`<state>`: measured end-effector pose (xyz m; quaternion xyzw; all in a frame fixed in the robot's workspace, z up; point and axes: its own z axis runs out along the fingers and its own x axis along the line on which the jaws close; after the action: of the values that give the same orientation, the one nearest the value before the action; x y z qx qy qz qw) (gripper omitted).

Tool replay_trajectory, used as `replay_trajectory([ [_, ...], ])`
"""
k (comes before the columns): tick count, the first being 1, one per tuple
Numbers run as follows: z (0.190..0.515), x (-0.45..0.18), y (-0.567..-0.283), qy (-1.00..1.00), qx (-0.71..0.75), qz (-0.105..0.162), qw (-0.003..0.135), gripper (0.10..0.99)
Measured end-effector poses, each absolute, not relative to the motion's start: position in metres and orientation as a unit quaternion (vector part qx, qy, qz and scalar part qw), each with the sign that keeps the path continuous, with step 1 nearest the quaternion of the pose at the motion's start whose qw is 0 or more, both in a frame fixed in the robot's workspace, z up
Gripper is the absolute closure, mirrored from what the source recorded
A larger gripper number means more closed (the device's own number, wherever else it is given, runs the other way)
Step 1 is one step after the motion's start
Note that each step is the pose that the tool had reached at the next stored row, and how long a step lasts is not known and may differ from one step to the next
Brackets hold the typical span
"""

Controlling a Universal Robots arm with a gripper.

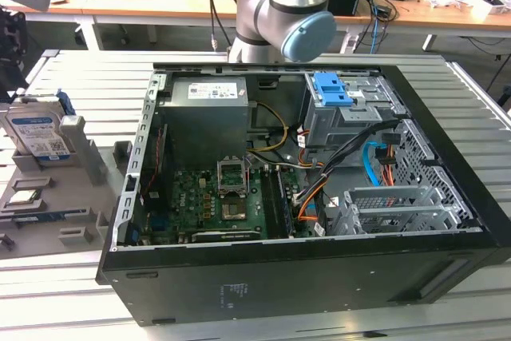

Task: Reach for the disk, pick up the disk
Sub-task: 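Pick up the disk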

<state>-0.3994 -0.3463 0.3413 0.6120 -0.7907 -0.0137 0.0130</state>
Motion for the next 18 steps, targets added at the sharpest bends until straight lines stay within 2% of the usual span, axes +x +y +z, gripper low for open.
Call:
replay_trajectory([
  [18,0.34,-0.4016,-0.3407,-0.726,0.688,-0.012,0.014,0.667],
])
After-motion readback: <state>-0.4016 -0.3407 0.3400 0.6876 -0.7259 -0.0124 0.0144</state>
